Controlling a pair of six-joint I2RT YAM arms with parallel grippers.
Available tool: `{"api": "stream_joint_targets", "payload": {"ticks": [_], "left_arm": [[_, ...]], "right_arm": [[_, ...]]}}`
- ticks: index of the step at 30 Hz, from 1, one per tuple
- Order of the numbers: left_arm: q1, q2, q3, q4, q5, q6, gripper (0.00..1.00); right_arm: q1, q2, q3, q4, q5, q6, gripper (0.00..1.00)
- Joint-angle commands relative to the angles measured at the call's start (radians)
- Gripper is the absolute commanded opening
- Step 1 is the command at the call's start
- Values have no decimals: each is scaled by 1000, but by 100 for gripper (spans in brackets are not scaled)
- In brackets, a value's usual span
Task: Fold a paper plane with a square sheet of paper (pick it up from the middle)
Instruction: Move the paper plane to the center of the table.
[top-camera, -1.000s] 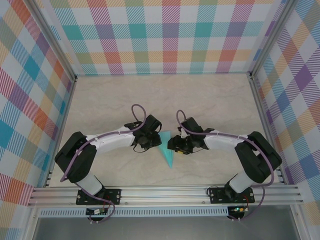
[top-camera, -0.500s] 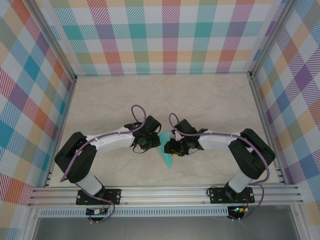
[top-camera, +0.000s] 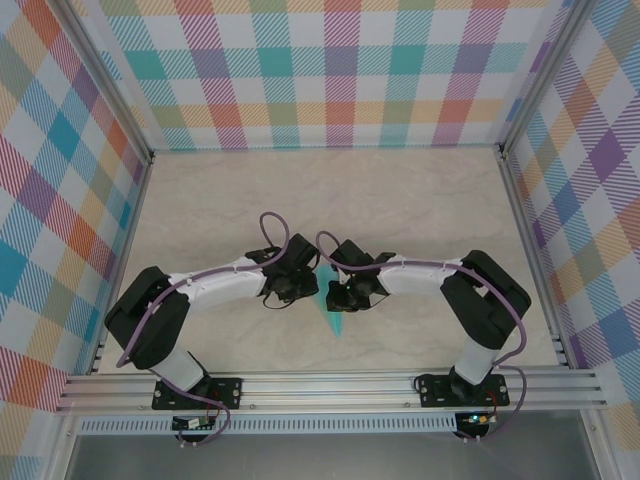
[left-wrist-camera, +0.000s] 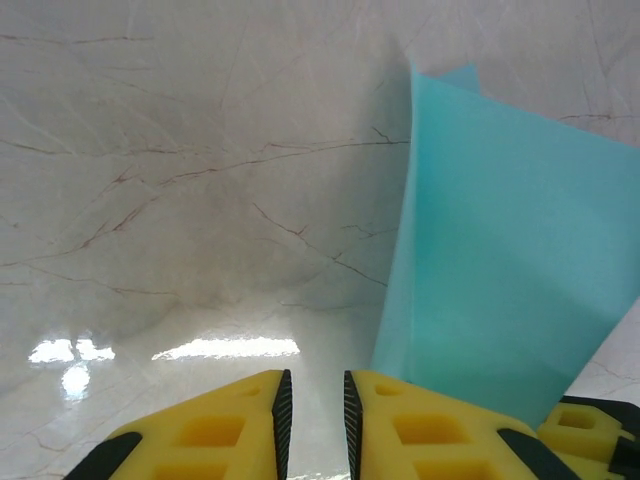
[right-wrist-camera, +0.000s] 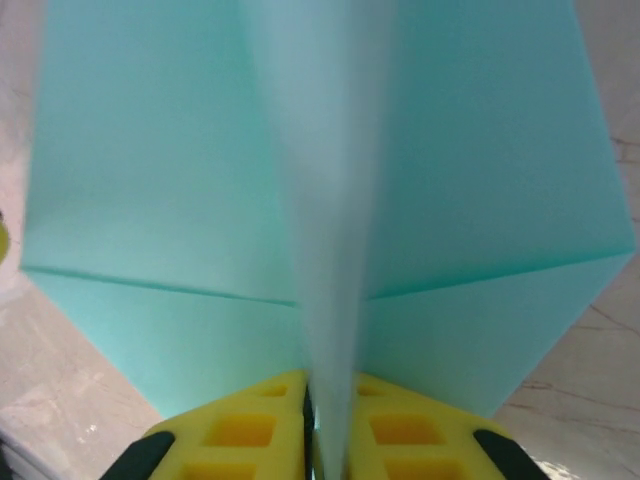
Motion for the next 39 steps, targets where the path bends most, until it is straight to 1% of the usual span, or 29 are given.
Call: {"api": "stream_joint_targets", "payload": {"ticks": [1,6,10,12,16,24,31,34,39], "left_arm": [[6,-56,-21,2,-36,-11,25],[6,-166,-53,-52,-147,-10,31],[14,-259,-87,-86,-231,-9,34],[22,-307,-108,-101,-264,-14,35],[42,-396,-155,-128,-308,-27,38],[88,-528,-236,-161,-323,-36,44],[108,-561,-260,-178,-318,-37,45],[112,-568,-264,-180,-318,-34,46],[118,-566,-279,-163,-302,-38,47]], "right_arm": [[18,-1,52,-97,75,-27,10],[18,-29,142,-249,225,-58,5],[10,-26,230,-364,343,-80,5],[-2,-7,276,-408,372,-82,6],[-28,57,355,-457,371,-89,6],[-38,190,446,-457,324,-56,7],[-39,259,460,-438,299,-26,11],[-39,277,465,-436,294,-20,14],[-39,293,468,-438,294,-8,16]]}}
